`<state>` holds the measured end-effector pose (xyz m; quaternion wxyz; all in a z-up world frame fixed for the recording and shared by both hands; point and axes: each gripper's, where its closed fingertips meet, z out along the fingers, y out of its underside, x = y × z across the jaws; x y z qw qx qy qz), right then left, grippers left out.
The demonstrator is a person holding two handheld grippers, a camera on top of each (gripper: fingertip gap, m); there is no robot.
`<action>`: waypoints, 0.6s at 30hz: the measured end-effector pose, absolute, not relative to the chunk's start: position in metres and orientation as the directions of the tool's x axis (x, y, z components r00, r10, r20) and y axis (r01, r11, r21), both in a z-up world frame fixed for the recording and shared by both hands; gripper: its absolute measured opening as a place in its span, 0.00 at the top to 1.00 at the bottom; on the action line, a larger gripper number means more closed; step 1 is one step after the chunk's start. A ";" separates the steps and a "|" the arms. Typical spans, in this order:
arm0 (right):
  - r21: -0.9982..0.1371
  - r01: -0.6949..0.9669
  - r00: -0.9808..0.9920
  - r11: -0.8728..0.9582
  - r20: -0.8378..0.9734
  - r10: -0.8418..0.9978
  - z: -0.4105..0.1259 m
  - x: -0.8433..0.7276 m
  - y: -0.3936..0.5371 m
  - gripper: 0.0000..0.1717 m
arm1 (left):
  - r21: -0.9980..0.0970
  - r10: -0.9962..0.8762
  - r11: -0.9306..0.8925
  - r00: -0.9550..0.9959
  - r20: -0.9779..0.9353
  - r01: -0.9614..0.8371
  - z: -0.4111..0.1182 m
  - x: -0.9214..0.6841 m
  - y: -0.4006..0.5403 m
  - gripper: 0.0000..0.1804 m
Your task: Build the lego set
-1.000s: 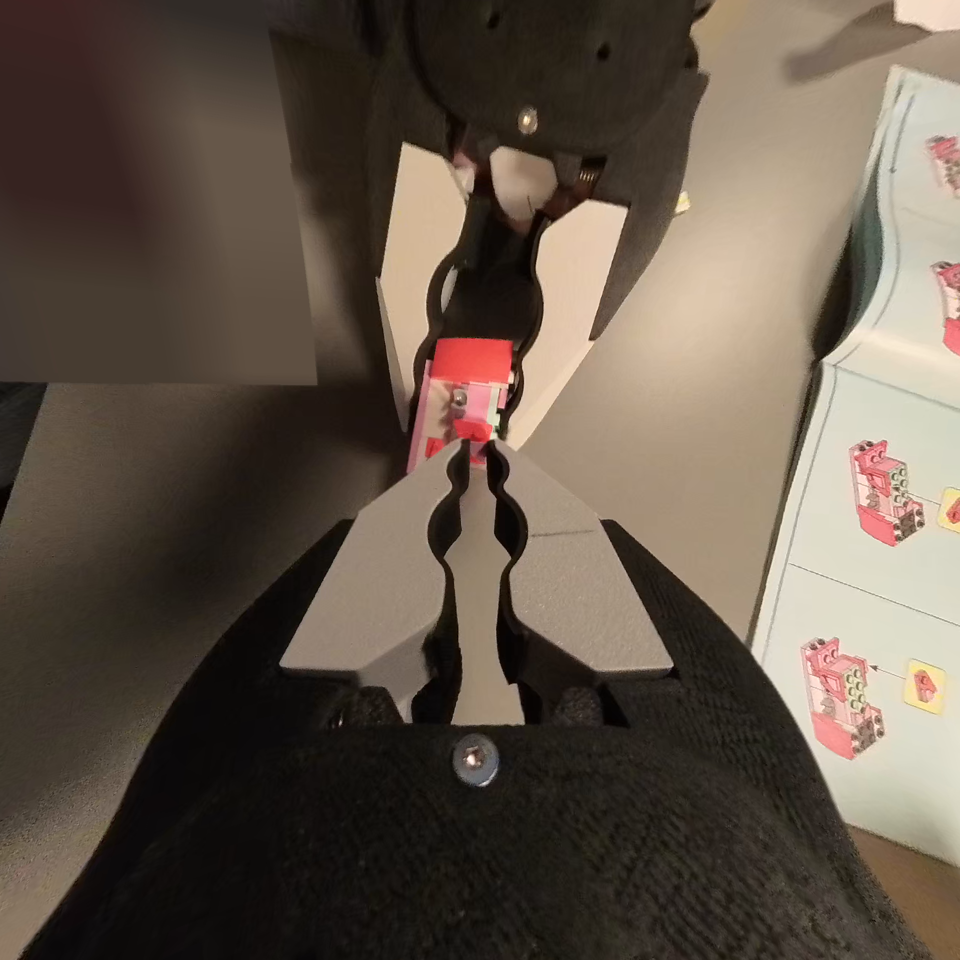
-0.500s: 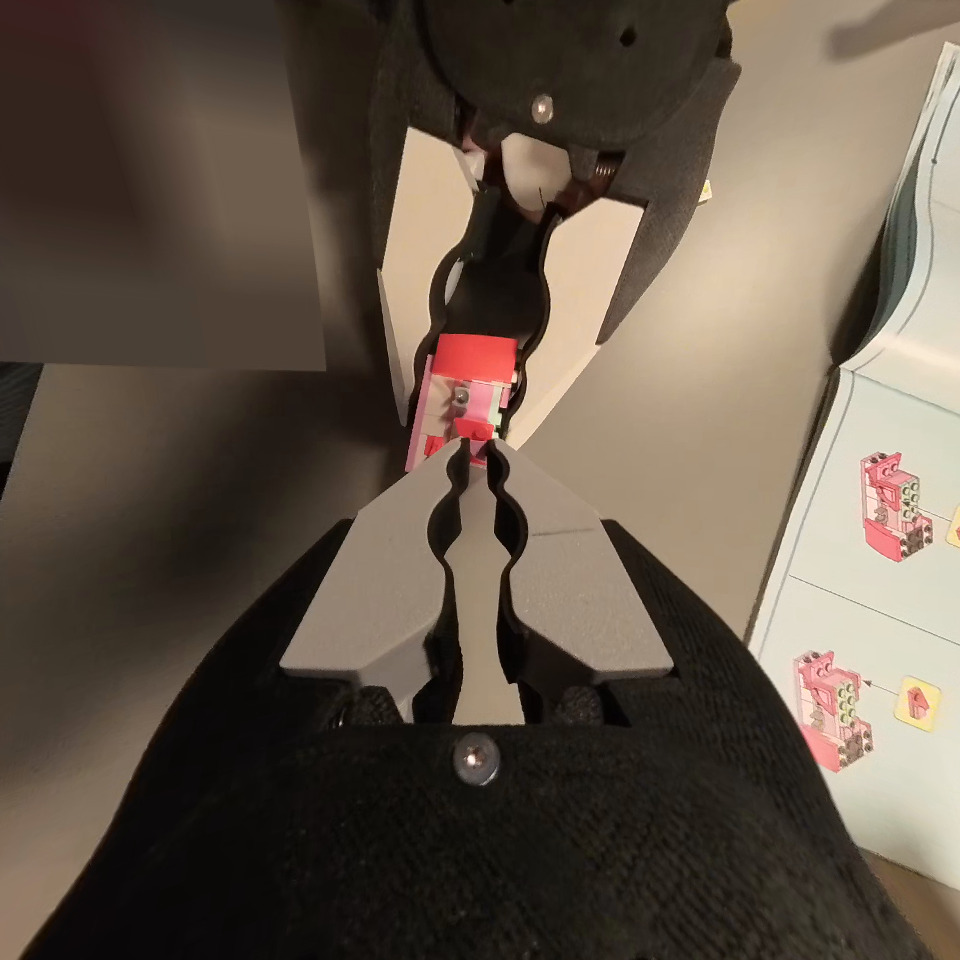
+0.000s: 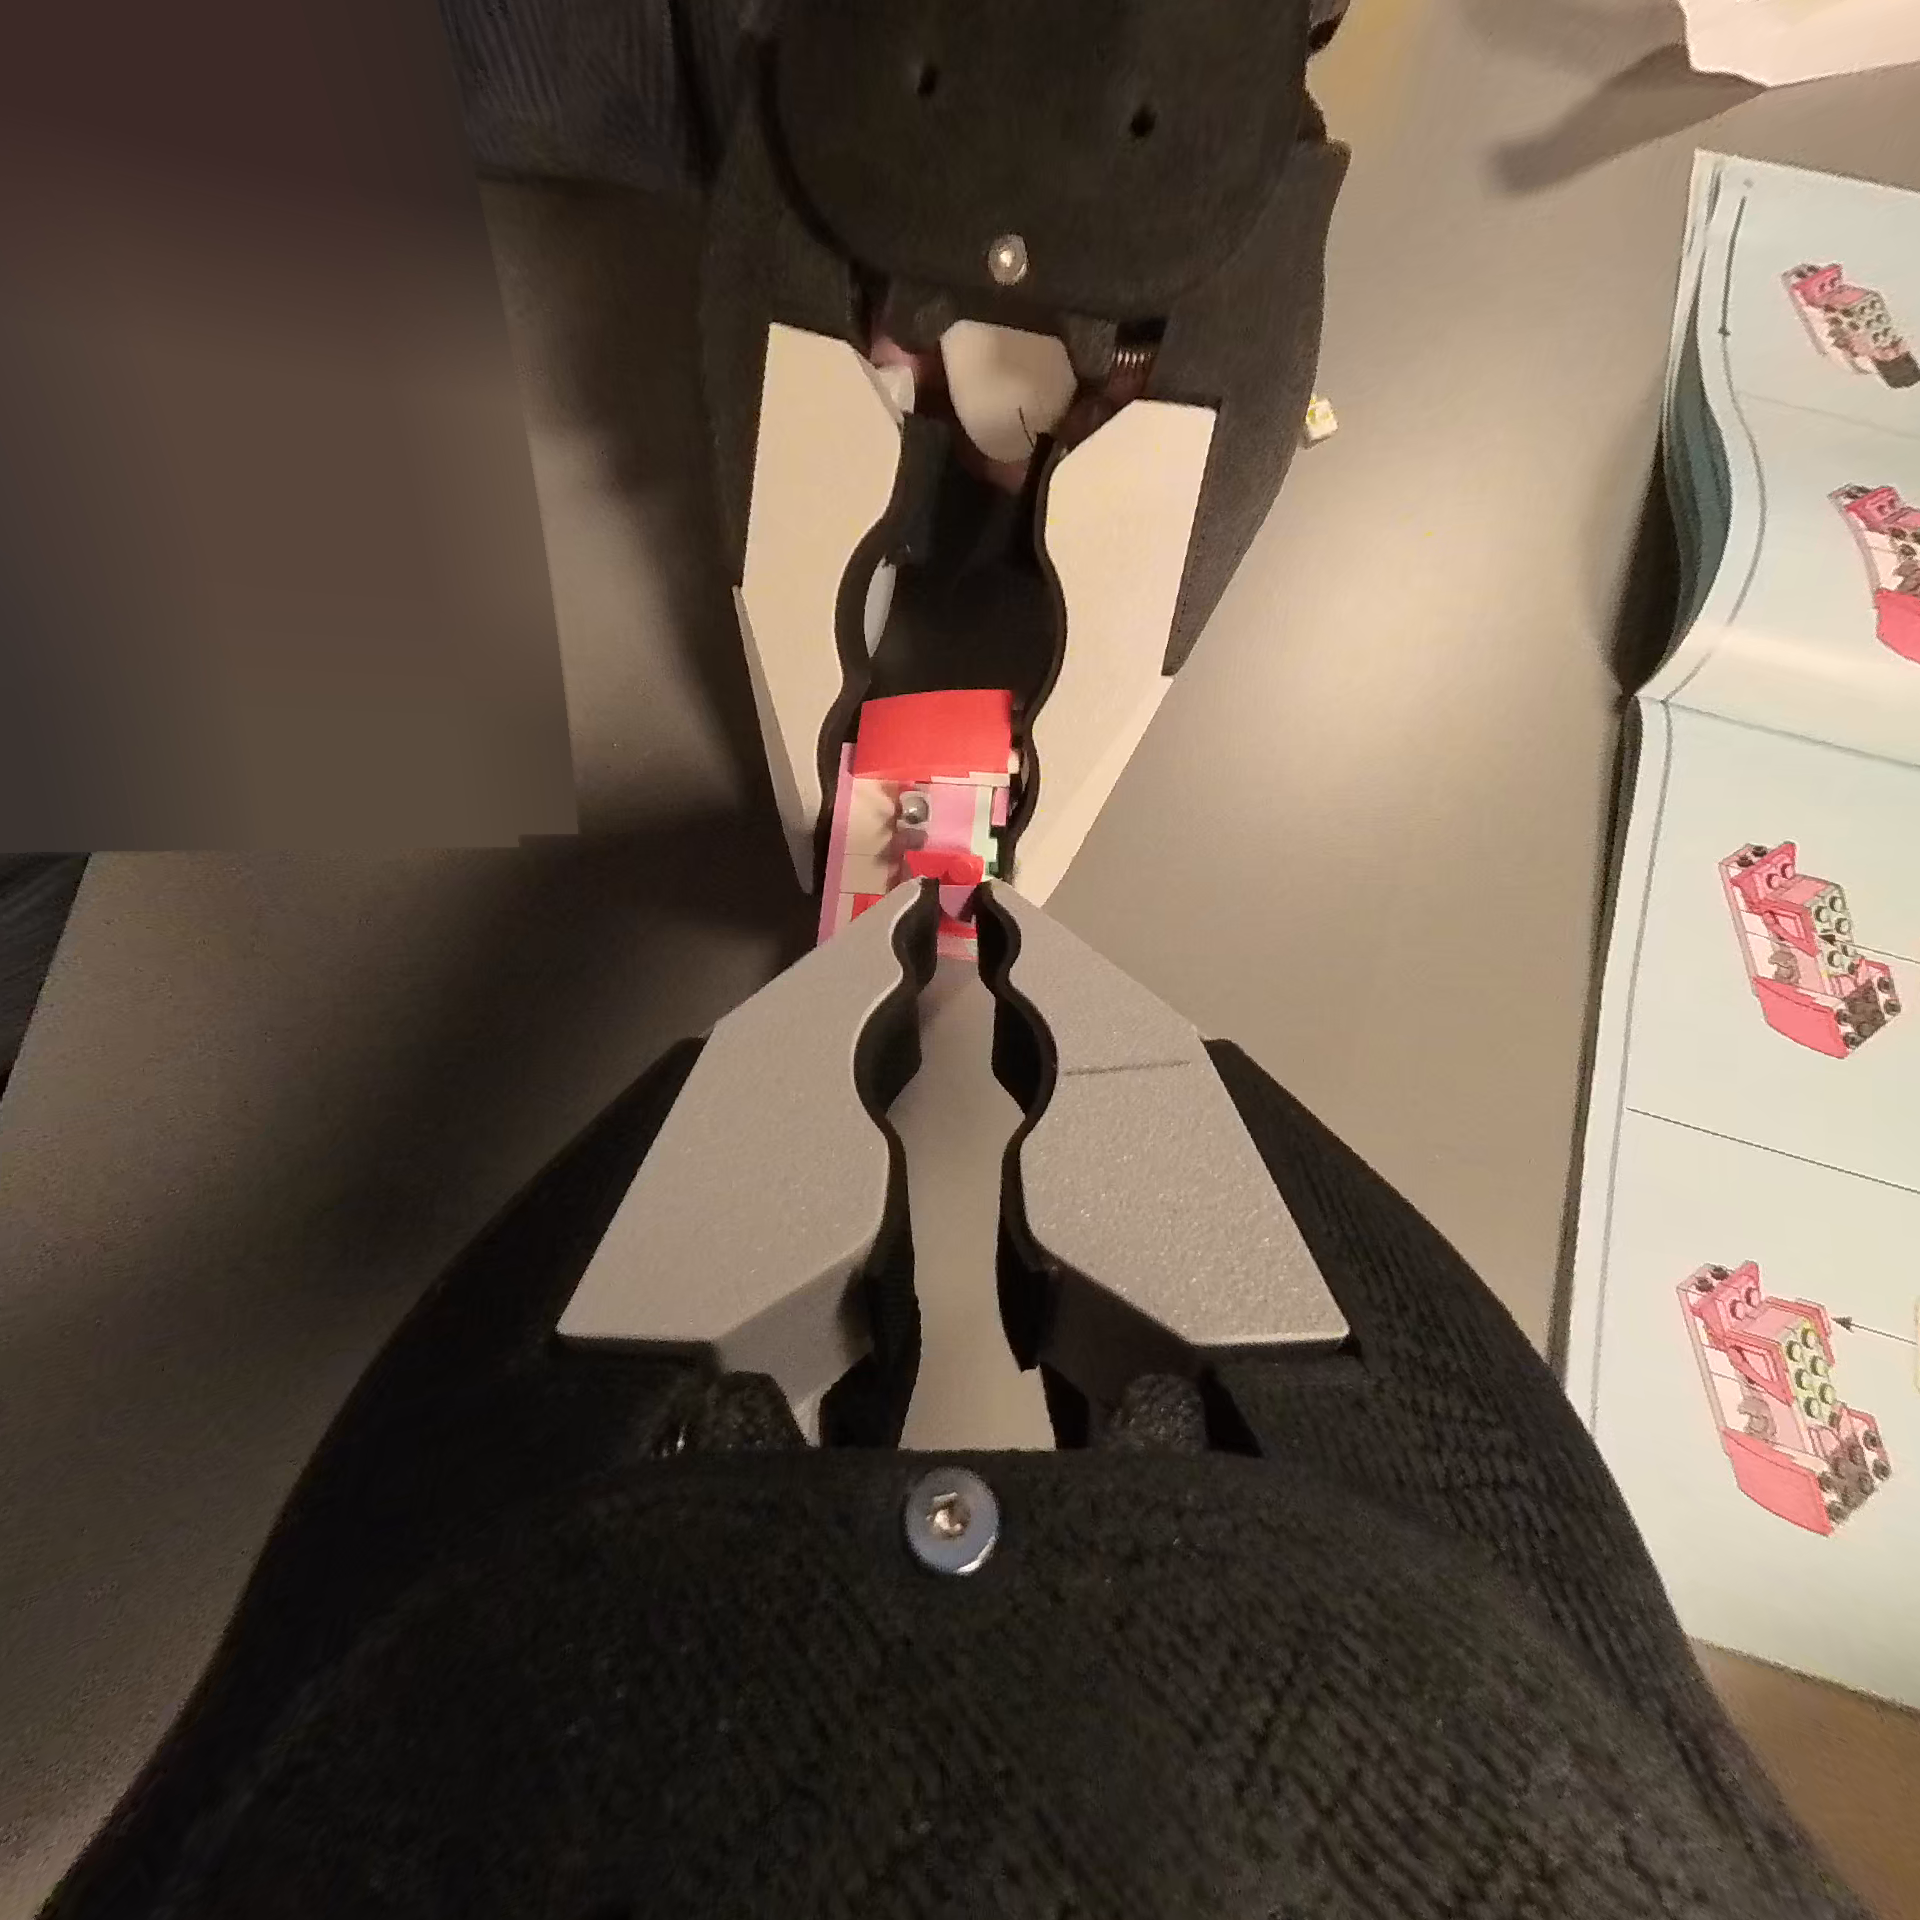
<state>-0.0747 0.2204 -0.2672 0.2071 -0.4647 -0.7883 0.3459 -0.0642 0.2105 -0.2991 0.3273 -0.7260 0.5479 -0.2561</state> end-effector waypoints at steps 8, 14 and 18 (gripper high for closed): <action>-0.767 0.574 -0.466 0.287 -0.018 0.885 -0.267 -0.076 0.221 0.96 | -0.756 -0.963 -0.185 0.269 0.012 -0.629 -0.299 -0.064 0.211 0.77; -0.766 0.585 -0.463 0.266 -0.046 0.885 -0.267 -0.075 0.222 0.95 | -0.755 -0.963 -0.184 0.268 0.011 -0.629 -0.299 -0.064 0.211 0.77; -0.764 0.590 -0.458 0.262 -0.050 0.888 -0.267 -0.075 0.223 0.94 | -0.755 -0.963 -0.184 0.268 0.012 -0.629 -0.299 -0.064 0.211 0.77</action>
